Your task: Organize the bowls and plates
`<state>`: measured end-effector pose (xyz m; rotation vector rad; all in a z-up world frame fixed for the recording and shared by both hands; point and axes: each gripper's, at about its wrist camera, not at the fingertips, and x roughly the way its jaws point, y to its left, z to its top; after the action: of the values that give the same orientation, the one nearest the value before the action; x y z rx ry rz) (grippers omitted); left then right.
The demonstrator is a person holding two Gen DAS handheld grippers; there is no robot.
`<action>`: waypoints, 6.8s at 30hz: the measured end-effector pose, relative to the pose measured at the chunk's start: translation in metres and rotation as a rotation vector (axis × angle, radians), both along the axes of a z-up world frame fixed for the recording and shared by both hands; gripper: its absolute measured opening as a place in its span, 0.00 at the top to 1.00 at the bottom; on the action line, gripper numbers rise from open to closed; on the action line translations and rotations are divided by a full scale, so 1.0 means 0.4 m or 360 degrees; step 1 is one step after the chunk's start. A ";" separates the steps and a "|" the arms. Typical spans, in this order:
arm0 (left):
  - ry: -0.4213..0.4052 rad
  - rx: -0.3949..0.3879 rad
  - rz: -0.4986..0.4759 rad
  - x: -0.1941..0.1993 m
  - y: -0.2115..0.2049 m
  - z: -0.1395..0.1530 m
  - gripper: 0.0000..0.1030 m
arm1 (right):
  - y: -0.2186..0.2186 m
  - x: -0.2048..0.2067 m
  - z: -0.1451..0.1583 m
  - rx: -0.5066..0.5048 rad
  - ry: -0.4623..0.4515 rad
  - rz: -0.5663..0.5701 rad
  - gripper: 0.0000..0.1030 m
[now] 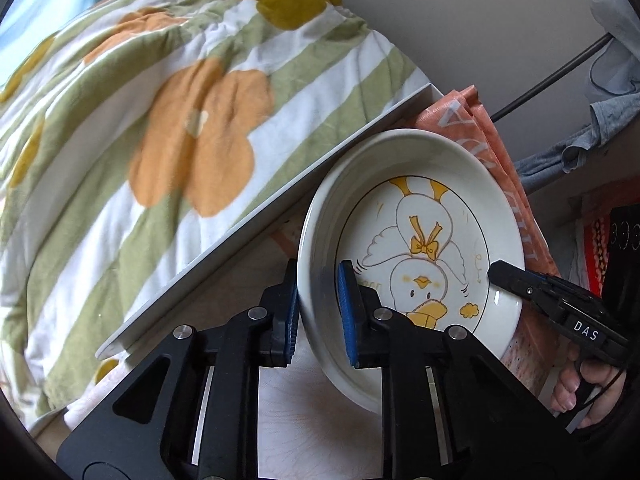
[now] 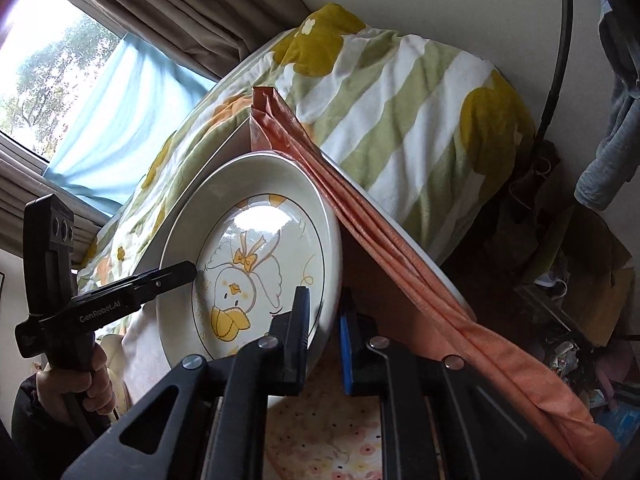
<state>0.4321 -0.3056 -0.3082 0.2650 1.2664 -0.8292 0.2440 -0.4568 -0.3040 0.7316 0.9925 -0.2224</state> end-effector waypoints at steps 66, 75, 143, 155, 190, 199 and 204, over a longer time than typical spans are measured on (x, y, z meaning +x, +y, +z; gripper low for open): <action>-0.0062 0.0061 0.1348 -0.790 0.786 0.112 0.84 | 0.620 -0.255 0.106 -0.0178 -0.0072 0.1425 0.88; -0.0097 0.0136 0.1349 -0.783 0.764 0.083 0.84 | 0.618 -0.244 0.082 -0.0210 -0.0057 0.1444 0.88; -0.0526 0.0269 0.1827 -0.828 0.922 0.329 0.00 | 0.702 -0.163 0.297 -0.0421 -0.0546 0.1623 0.00; -0.0189 -0.0072 0.1949 -0.755 1.170 0.184 0.01 | 1.004 -0.046 0.182 -0.0479 -0.0238 0.1914 0.00; -0.0312 -0.0150 0.1510 -0.646 1.006 0.292 0.78 | 0.926 -0.060 0.218 -0.0118 -0.0284 0.1728 0.85; -0.0340 -0.0216 0.1210 -0.654 0.673 0.366 0.78 | 0.602 -0.159 0.325 -0.0211 -0.0358 0.1401 0.85; -0.0294 -0.0248 0.1038 -0.656 0.478 0.343 0.78 | 0.438 -0.208 0.330 -0.0280 -0.0333 0.1223 0.85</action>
<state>0.1696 -0.1146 -0.1712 -0.1918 1.0152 -0.3269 0.1607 -0.2817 -0.1722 0.1722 0.9718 0.4244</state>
